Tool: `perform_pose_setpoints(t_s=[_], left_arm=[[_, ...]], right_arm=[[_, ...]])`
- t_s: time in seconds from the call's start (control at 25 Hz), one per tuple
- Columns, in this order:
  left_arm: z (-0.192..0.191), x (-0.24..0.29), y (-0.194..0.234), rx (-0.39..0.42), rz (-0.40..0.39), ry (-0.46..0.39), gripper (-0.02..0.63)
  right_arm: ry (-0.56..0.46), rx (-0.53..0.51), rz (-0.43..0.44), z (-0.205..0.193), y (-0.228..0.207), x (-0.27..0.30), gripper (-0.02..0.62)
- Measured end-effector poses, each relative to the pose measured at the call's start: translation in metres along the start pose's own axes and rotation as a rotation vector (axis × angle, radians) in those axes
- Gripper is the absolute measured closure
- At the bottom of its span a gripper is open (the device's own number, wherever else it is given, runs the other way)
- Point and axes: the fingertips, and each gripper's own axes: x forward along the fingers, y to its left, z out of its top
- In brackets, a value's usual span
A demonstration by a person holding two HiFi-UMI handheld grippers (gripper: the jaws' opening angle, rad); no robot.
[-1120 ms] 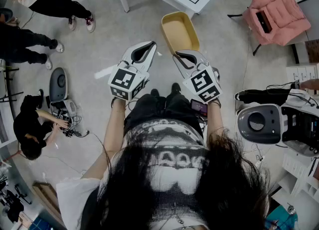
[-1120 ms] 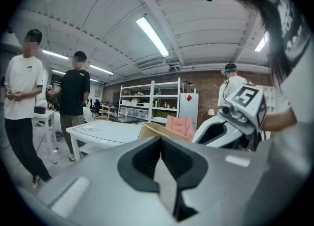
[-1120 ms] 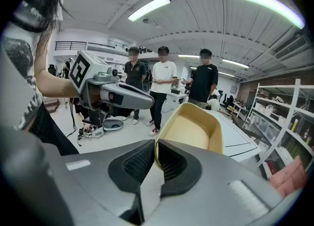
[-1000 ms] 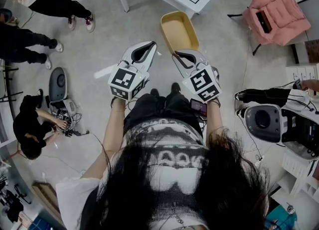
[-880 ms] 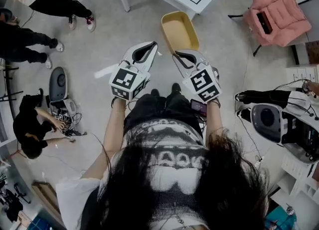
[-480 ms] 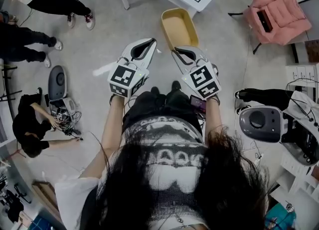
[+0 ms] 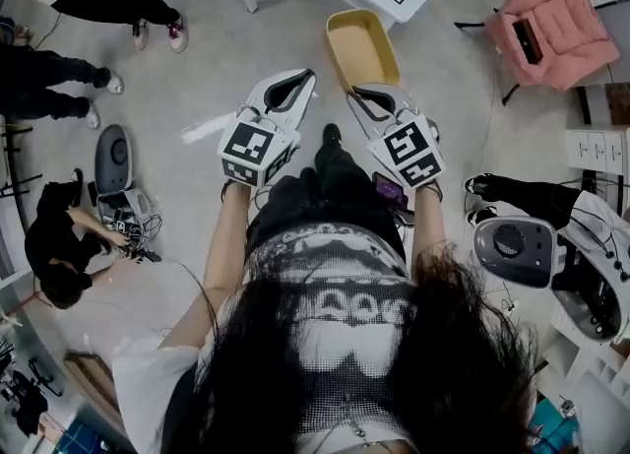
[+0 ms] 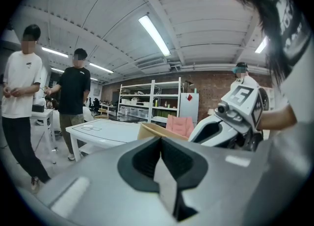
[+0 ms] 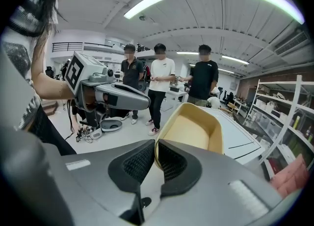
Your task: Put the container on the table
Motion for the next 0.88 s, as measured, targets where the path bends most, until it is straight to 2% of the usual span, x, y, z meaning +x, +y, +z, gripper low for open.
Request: perform_pose_setpoints(t_s=[0.16,0.4,0.88], left_arm=[[0.001,0.017,0.018,0.003,-0.001,0.006,0.606],[0.0,0.057,0.066,0.011,0.025,0.041,0.606],[0.045,0.192,0.157,0.002,0.1,0.052,0.606]], right_arm=[[-0.001,-0.002,0.009,0.004,-0.02,0.021,0.568],[-0.005,-0.001,0.054,0.011,-0.067,0.07,0.568],[-0.012,-0.03,0.139,0.028,-0.215,0.141,0.568]])
